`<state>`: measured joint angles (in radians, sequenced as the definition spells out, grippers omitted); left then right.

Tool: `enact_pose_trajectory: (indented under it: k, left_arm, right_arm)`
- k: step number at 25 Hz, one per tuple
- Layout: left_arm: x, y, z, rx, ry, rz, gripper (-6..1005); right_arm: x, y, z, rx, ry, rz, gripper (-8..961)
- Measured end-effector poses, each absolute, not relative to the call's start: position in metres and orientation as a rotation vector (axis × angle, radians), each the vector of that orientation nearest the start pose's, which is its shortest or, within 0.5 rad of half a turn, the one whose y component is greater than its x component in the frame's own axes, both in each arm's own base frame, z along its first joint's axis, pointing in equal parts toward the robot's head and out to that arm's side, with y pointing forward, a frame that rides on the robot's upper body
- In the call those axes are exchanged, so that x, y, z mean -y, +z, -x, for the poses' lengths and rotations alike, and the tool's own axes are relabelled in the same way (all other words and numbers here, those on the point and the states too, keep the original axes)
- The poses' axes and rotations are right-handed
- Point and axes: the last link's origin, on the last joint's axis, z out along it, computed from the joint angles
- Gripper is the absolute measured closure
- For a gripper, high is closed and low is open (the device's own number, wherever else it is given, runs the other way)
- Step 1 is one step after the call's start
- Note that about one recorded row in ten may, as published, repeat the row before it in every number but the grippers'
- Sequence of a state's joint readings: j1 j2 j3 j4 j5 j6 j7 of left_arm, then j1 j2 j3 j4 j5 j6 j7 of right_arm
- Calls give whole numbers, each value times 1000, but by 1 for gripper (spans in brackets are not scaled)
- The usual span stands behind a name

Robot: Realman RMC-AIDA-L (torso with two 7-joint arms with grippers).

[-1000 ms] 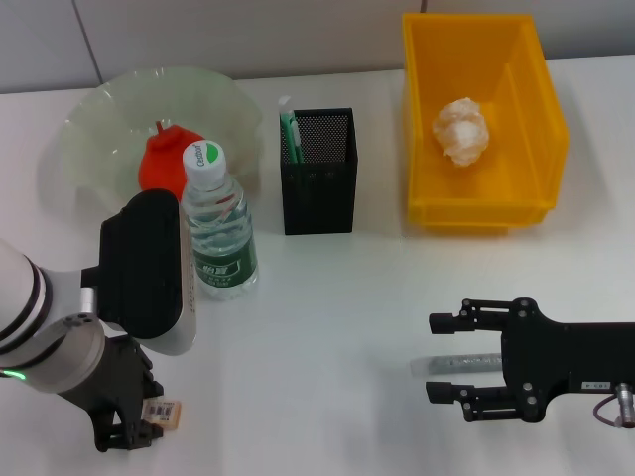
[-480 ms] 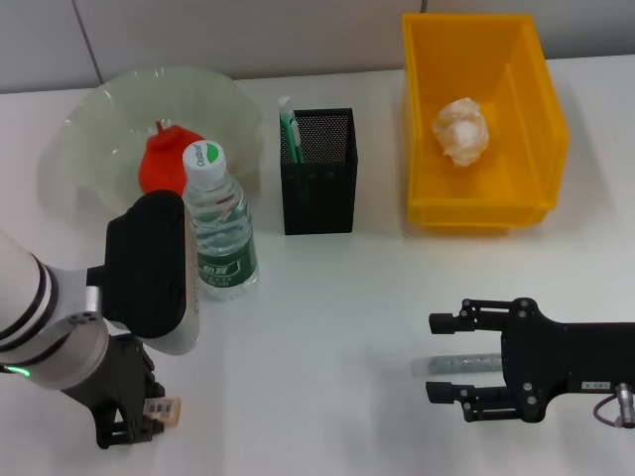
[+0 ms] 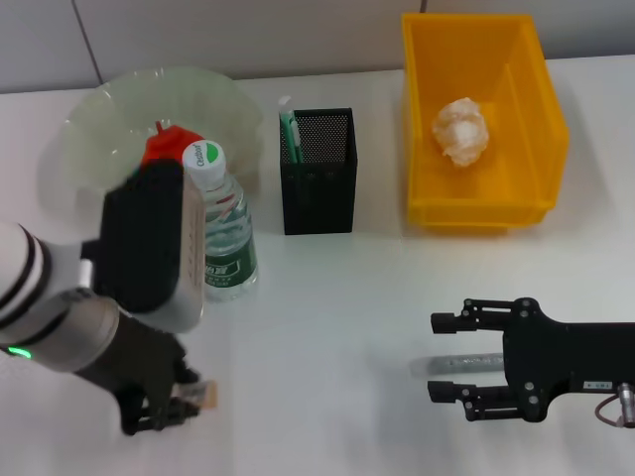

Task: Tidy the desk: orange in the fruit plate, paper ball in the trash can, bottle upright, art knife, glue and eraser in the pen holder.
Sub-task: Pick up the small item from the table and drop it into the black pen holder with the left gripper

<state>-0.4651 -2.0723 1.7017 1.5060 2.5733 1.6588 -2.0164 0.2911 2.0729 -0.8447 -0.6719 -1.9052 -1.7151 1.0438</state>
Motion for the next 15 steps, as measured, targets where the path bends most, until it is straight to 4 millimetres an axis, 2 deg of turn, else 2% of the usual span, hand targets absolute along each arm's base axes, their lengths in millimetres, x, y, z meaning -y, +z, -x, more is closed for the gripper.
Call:
enact_pose_trajectory:
  k: [2, 5, 6, 7, 9, 11, 12, 15]
  left_arm:
    - [-290, -24, 164, -104, 656, 3048, 737]
    - [-291, -16, 149, -146, 452, 3083, 737]
    - [-294, -8, 134, -185, 245, 3099, 736]
    - [-294, -8, 134, -185, 245, 3099, 736]
    - [-300, 1, 123, -204, 71, 3072, 736]
    - [-300, 1, 123, -204, 71, 3072, 736]
    - [-311, 8, 105, -224, -156, 2973, 736]
    - [-320, 7, 94, -222, -253, 2887, 736]
  right_arm:
    - [-246, -7, -300, -341, 741, 2823, 223]
    - [-247, -3, -303, -354, 742, 2798, 223]
    - [-247, -1, -305, -362, 741, 2785, 224]
    - [-247, -1, -305, -362, 741, 2785, 224]
    - [-246, 1, -307, -369, 742, 2775, 224]
    - [-246, 2, -307, -374, 746, 2767, 223]
    - [-246, 2, -307, -374, 746, 2767, 223]
    - [-246, 2, -308, -379, 746, 2765, 223]
